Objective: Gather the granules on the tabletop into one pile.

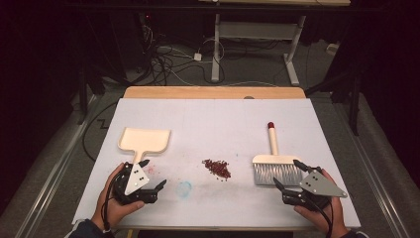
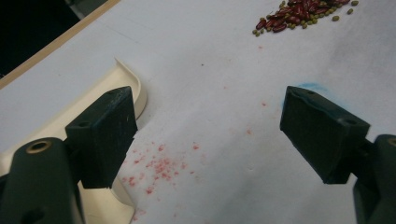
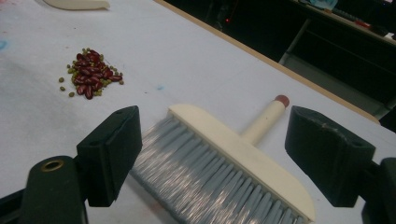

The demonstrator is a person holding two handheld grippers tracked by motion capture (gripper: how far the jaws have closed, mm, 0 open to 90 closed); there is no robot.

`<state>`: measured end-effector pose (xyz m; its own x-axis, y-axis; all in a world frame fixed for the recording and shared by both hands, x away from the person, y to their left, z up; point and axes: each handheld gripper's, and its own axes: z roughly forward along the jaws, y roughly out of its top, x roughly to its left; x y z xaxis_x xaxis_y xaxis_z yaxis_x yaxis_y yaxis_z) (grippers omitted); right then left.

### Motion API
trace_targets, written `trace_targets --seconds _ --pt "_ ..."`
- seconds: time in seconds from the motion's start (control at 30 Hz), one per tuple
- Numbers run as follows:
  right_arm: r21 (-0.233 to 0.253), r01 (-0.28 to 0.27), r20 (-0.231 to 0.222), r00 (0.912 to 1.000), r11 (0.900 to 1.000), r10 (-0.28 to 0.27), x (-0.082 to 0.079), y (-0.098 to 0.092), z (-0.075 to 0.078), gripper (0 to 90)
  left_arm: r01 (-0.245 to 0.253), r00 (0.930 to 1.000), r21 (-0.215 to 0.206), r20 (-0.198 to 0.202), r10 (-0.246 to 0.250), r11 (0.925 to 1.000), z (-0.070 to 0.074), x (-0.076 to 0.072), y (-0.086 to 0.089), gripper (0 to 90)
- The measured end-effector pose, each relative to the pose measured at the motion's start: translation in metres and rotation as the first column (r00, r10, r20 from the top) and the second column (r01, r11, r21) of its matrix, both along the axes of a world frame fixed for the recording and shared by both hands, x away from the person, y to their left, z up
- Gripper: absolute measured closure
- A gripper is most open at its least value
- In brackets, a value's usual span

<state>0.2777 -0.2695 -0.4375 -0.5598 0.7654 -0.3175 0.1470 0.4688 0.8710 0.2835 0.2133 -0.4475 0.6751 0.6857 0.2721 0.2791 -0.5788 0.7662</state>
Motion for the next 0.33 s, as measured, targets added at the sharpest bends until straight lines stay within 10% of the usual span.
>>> trace_targets --seconds 0.33 --pt "-0.002 0.007 -0.004 1.0 1.0 -0.007 0.0008 -0.0008 -0.0005 19.8 -0.009 1.0 -0.003 0.0 0.009 1.0 0.0001 0.0005 -0.001 17.9"
